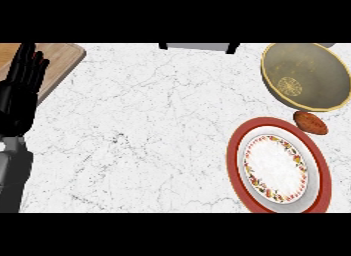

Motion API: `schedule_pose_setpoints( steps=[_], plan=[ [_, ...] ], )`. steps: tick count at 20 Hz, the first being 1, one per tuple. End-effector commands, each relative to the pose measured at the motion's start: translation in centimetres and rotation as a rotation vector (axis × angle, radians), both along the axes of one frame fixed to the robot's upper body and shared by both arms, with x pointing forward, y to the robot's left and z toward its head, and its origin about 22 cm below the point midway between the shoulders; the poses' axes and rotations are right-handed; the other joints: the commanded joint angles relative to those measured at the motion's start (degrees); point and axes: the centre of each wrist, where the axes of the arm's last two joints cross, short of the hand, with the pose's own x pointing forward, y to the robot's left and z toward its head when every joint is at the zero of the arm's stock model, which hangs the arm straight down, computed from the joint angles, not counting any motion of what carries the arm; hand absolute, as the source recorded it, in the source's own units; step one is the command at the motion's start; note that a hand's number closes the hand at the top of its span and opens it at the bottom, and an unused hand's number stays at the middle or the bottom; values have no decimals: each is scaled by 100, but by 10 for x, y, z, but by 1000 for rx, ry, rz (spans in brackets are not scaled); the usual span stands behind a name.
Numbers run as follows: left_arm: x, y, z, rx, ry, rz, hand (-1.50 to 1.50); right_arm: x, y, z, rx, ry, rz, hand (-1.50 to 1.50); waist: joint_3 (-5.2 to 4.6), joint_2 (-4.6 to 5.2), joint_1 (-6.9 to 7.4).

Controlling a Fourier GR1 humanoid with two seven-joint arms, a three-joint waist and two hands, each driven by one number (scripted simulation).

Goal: Pick the bell pepper from the plate and place it in the bowl

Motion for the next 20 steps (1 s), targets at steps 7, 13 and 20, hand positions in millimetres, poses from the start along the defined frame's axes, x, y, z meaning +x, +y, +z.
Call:
schedule_pose_setpoints(
  steps=[7,13,20],
  plan=[
    [-4,-1,-8,3,2,25,0,33,47,-67,-58,144,73,150,1,-13,-140],
    [1,-5,0,-5,-3,-2,0,37,65,-112,82,293,20,-150,8,4,-103],
    [1,5,-13,2,-1,26,0,37,66,-118,397,282,67,-150,8,15,-197]
  ],
)
